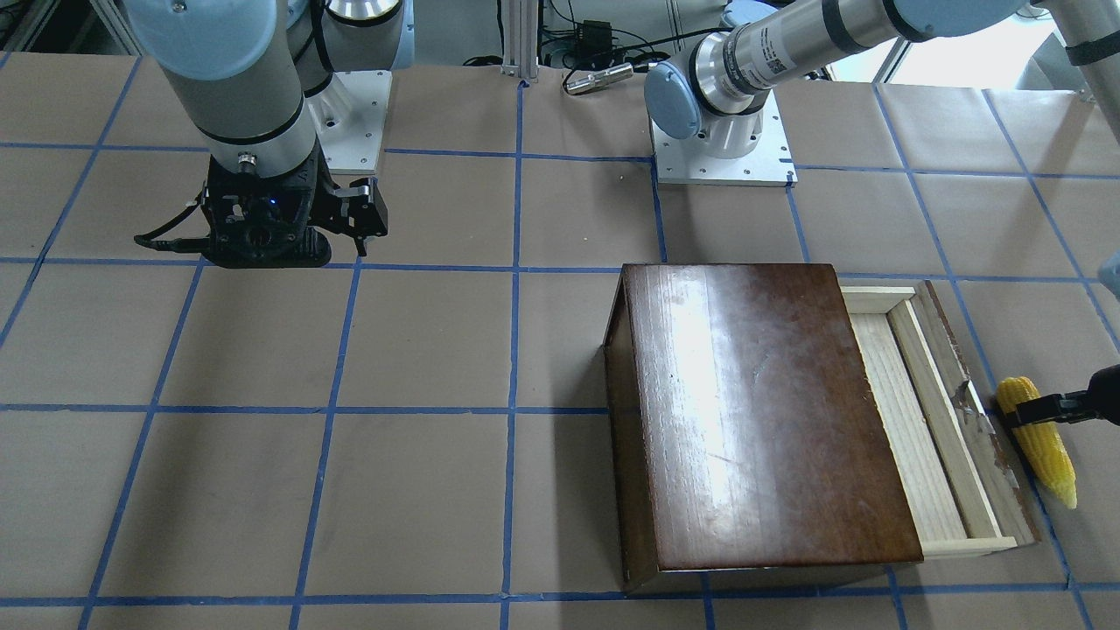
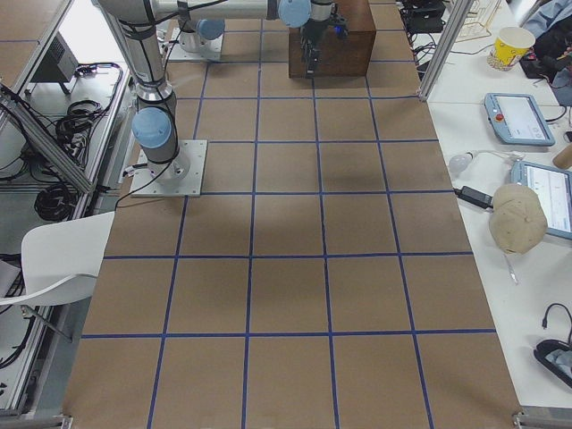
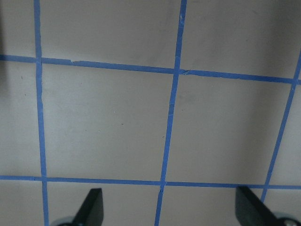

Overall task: Open drawer and put corn inside
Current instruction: 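Grasp the yellow corn cob with the left gripper and lift it, then carry the corn over the open drawer and lower it inside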

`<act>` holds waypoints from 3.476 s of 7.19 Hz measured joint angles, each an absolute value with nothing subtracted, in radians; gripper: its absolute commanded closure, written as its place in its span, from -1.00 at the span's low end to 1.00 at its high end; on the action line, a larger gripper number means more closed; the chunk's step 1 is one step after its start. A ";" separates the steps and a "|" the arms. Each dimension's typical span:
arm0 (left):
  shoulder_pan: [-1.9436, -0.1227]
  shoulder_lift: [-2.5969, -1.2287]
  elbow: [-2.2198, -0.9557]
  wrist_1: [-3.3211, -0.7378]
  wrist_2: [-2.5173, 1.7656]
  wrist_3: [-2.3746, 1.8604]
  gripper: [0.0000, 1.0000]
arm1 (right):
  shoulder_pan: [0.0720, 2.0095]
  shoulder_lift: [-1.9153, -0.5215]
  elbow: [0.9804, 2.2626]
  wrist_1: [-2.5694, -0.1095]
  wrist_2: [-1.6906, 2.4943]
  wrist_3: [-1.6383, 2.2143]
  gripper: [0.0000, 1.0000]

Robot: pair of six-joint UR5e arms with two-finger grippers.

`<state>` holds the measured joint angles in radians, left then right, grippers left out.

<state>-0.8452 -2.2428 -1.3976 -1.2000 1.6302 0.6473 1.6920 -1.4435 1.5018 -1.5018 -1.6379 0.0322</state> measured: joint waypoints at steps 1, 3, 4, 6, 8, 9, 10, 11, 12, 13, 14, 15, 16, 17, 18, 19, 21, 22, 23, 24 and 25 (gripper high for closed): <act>-0.845 -2.254 -1.397 -1.195 1.628 0.646 -0.45 | 1.692 -1.443 1.502 -1.502 -1.638 0.032 -1.00; -0.845 -2.270 -1.392 -1.188 1.628 0.645 0.99 | 1.692 -1.443 1.502 -1.502 -1.638 0.032 -1.00; -0.845 -2.273 -1.389 -1.188 1.626 0.646 1.00 | 1.692 -1.444 1.502 -1.502 -1.637 0.032 -1.00; -0.848 -2.266 -1.380 -1.191 1.631 0.649 1.00 | 1.692 -1.443 1.502 -1.502 -1.638 0.032 -1.00; -0.860 -2.242 -1.348 -1.211 1.632 0.668 1.00 | 1.692 -1.443 1.502 -1.502 -1.638 0.032 -1.00; -0.873 -2.221 -1.330 -1.231 1.631 0.676 1.00 | 1.692 -1.443 1.502 -1.502 -1.638 0.032 -1.00; -0.888 -2.188 -1.312 -1.265 1.619 0.680 1.00 | 1.692 -1.443 1.502 -1.502 -1.637 0.032 -1.00; -0.901 -2.147 -1.287 -1.321 1.597 0.680 1.00 | 1.692 -1.443 1.502 -1.502 -1.638 0.032 -1.00; -0.924 -2.104 -1.248 -1.403 1.582 0.676 1.00 | 1.692 -1.444 1.502 -1.502 -1.638 0.032 -1.00; -0.954 -2.064 -1.208 -1.488 1.574 0.669 1.00 | 1.692 -1.443 1.502 -1.502 -1.638 0.032 -1.00; -0.983 -2.031 -1.181 -1.550 1.569 0.645 1.00 | 1.692 -1.444 1.502 -1.502 -1.638 0.032 -1.00; -1.013 -2.007 -1.173 -1.586 1.566 0.610 1.00 | 1.692 -1.443 1.502 -1.502 -1.638 0.032 -1.00; -1.046 -1.991 -1.173 -1.611 1.565 0.571 1.00 | 1.692 -1.443 1.502 -1.502 -1.637 0.032 -1.00; -1.077 -1.984 -1.176 -1.626 1.557 0.522 1.00 | 1.692 -1.443 1.502 -1.502 -1.637 0.032 -1.00; -1.101 -1.986 -1.182 -1.633 1.537 0.476 1.00 | 1.692 -1.443 1.502 -1.502 -1.637 0.032 -1.00; -1.114 -1.988 -1.199 -1.636 1.515 0.450 1.00 | 1.692 -1.443 1.502 -1.502 -1.637 0.032 -1.00; -1.126 -1.995 -1.263 -1.625 1.499 0.435 1.00 | 1.692 -1.443 1.502 -1.502 -1.637 0.032 -1.00; -1.127 -2.004 -1.285 -1.615 1.479 0.431 1.00 | 1.692 -1.443 1.502 -1.502 -1.637 0.032 -1.00; -1.129 -2.010 -1.296 -1.609 1.448 0.426 1.00 | 1.692 -1.443 1.502 -1.502 -1.637 0.032 -1.00; -1.132 -2.016 -1.305 -1.607 1.428 0.423 1.00 | 1.692 -1.443 1.502 -1.502 -1.638 0.032 -1.00; -1.134 -2.024 -1.321 -1.604 1.419 0.421 1.00 | 1.692 -1.443 1.502 -1.502 -1.638 0.032 -1.00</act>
<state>-1.1339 -2.0238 -1.3207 -1.6043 1.4187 0.4211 1.6919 -1.4435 1.5018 -1.5018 -1.6381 0.0322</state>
